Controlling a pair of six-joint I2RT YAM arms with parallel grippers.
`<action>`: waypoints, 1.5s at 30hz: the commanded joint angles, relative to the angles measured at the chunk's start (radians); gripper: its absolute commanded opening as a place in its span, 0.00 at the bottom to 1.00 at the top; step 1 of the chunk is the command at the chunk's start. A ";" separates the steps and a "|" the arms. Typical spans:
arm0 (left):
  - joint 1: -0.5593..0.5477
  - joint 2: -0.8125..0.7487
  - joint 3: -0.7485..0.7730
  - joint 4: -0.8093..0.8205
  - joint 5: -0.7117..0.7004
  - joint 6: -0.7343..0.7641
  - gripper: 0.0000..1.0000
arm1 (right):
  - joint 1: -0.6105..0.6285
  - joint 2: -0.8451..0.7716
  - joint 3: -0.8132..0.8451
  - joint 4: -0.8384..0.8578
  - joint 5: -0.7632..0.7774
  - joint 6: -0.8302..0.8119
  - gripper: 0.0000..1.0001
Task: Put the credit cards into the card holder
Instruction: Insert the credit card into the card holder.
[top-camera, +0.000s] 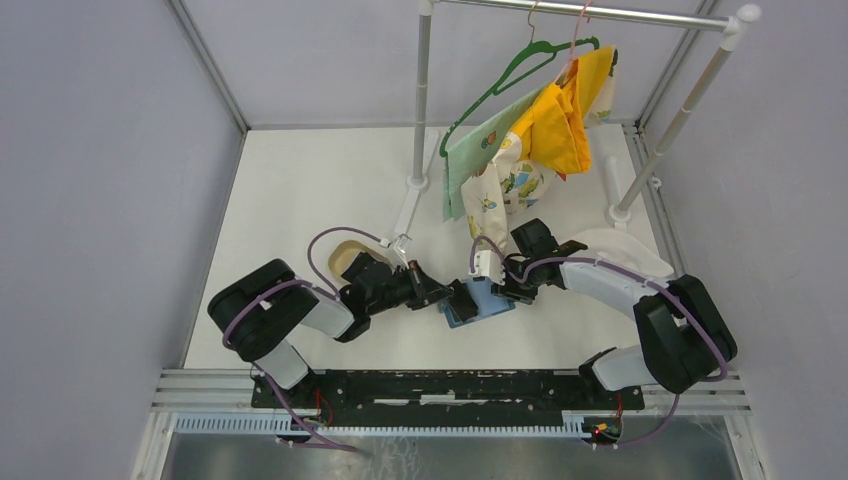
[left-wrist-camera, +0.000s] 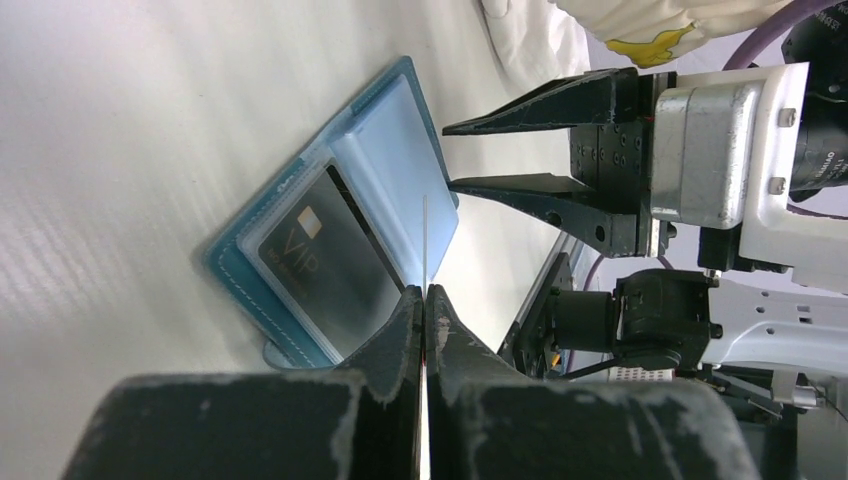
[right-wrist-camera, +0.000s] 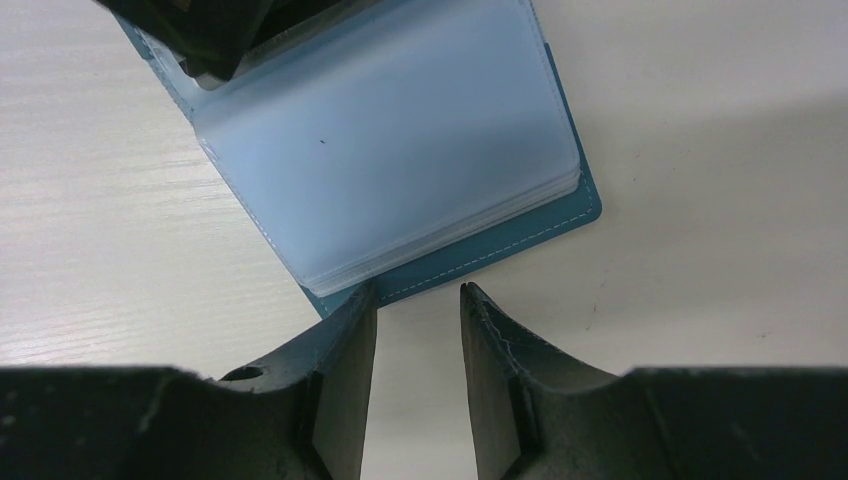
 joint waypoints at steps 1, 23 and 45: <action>-0.011 0.024 -0.019 0.171 -0.071 -0.063 0.02 | -0.005 0.018 0.012 -0.015 0.015 0.011 0.42; -0.044 0.134 0.008 0.156 -0.141 -0.105 0.02 | -0.006 0.037 0.016 -0.027 0.013 0.011 0.42; -0.047 0.150 0.120 -0.111 -0.112 -0.107 0.02 | -0.007 0.047 0.021 -0.037 0.010 0.006 0.41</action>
